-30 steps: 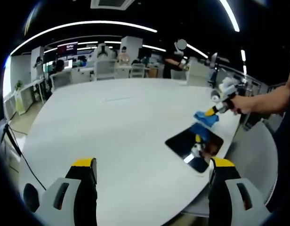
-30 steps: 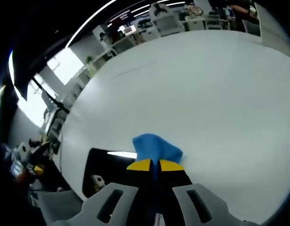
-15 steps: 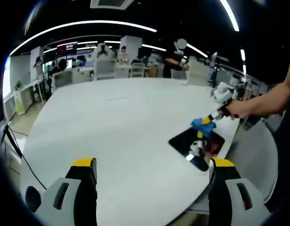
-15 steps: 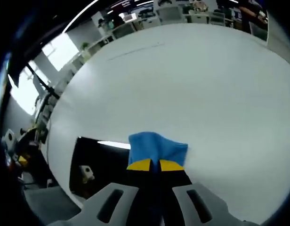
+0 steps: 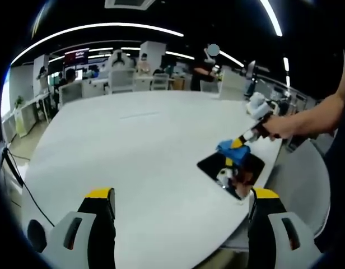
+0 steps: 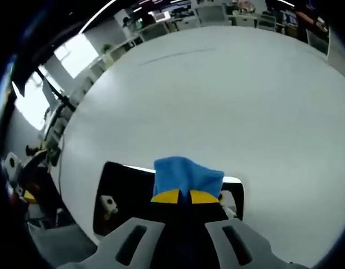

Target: Wipe the mirror surface with the cleaning cloth until all visible marks leave the cleaned area.

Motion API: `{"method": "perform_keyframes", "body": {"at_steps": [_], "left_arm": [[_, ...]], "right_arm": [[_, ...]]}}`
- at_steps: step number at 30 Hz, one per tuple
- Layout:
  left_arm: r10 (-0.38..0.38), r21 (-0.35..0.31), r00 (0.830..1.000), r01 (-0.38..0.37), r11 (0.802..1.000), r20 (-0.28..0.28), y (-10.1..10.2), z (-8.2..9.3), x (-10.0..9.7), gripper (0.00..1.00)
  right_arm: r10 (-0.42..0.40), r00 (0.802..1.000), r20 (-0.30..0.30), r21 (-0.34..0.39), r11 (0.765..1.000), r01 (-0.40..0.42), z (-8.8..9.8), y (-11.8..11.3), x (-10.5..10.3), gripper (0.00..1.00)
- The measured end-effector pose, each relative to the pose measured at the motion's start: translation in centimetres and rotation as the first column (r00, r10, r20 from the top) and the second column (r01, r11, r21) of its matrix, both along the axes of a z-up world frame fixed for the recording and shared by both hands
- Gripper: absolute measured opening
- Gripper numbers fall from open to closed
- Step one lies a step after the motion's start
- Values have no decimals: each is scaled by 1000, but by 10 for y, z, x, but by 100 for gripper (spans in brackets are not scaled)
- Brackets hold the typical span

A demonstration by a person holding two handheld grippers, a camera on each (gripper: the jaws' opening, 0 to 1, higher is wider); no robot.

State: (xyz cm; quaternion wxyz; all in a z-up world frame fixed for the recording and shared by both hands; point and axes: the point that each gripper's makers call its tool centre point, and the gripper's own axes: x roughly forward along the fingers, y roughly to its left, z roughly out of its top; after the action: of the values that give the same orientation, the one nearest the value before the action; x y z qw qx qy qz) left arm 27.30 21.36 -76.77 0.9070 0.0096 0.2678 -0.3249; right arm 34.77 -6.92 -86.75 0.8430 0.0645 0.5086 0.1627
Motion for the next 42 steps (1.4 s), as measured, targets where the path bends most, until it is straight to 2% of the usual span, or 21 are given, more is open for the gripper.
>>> {"method": "perform_keyframes", "body": {"at_steps": [5,13,23,25,36,37,38,39,42], "left_arm": [[22,-11,1000,-22,1000,2,7,0,-2,100],[43,-6,999,-43,999,-14,17,-8,-9,100],[60,-7,998,-60,998,-13,24,-4,-8,100],[62,-4,998,-63,998,-16,26,-3,-7,100],[49,-2,999,-49,999,-9,18,0,-4,100],[47,-5,999,-47,999,-8,17,1,-4,100],[46,-9,999,-46,999,-7,16,2,-3,100],[45,-9,999,-45,999,-5,15,2,-3,100],[43,-5,999,-43,999,-4,15,2,-3,100]], "right_arm": [[28,1000,-5,8,1000,-28,0,21,2,0],[116,993,-26,20,993,-115,0,71,3,0],[172,984,-39,61,984,-169,1,122,3,0],[204,979,-28,57,978,-202,0,132,3,0],[206,978,-3,71,976,-206,1,134,3,0],[247,969,22,45,968,-248,1,133,5,0],[327,943,58,-7,945,-327,1,134,4,0],[343,937,67,-26,939,-342,1,135,3,0],[280,959,54,5,960,-280,1,134,3,0]]}}
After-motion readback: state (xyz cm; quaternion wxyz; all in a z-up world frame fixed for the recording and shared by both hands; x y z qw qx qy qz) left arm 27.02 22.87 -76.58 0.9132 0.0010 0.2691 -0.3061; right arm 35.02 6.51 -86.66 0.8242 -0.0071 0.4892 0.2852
